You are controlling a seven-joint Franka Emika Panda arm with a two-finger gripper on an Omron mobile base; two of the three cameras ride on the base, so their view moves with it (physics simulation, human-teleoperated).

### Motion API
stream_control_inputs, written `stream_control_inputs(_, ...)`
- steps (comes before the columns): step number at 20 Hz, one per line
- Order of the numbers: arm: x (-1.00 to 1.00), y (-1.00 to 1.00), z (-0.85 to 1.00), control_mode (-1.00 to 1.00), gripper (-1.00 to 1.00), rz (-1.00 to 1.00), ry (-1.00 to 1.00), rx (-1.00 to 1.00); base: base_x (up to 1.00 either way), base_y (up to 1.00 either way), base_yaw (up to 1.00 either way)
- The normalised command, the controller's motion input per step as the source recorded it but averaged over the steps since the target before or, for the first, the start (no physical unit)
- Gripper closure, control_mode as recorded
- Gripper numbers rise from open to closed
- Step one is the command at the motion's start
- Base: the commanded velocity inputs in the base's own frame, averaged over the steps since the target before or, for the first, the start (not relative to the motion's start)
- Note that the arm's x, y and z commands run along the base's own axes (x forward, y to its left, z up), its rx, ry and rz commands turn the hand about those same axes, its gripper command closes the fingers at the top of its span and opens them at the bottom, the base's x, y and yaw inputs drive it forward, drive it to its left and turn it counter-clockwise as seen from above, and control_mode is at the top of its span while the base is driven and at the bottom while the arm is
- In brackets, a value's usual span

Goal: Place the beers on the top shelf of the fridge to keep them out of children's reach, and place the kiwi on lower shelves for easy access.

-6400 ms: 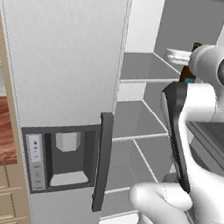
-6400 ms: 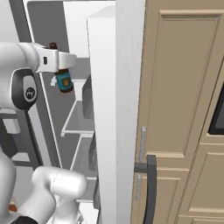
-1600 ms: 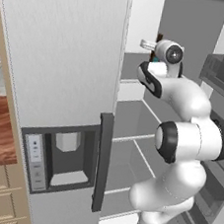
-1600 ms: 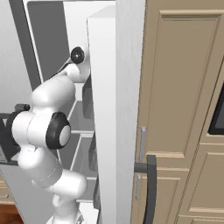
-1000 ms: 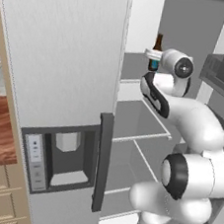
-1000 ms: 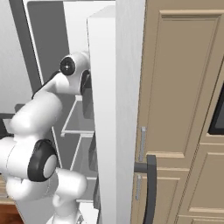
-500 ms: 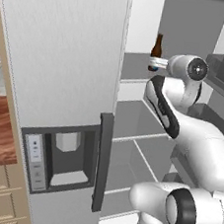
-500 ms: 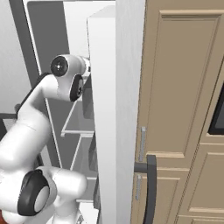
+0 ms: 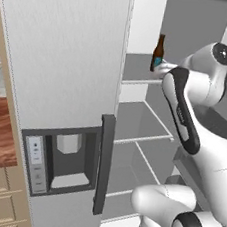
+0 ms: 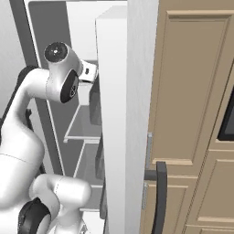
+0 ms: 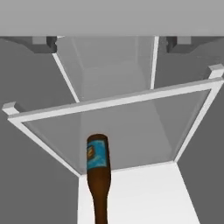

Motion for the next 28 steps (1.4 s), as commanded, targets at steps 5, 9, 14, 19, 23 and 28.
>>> stream_control_inputs(5,-0.61,0.27,-0.33,-1.00,-1.00,0.12,0.17,0.00,0.00,0.00,0.00)
stream_control_inputs(9,-0.58,0.40,-0.49,-1.00,-1.00,0.05,0.08,-0.01,0.00,0.00,0.00)
stream_control_inputs(14,-0.56,0.39,-0.69,-1.00,-1.00,0.01,0.03,-0.07,0.00,0.00,0.00)
stream_control_inputs(19,-0.36,0.04,-0.83,-1.00,-1.00,0.00,0.02,-0.10,0.00,0.00,0.00)
stream_control_inputs(23,-0.28,0.00,-0.14,-1.00,-1.00,0.00,0.00,-0.02,0.00,0.00,0.00)
stream_control_inputs(28,-0.21,0.00,0.00,-1.00,-1.00,0.00,0.00,0.00,0.00,0.00,0.00)
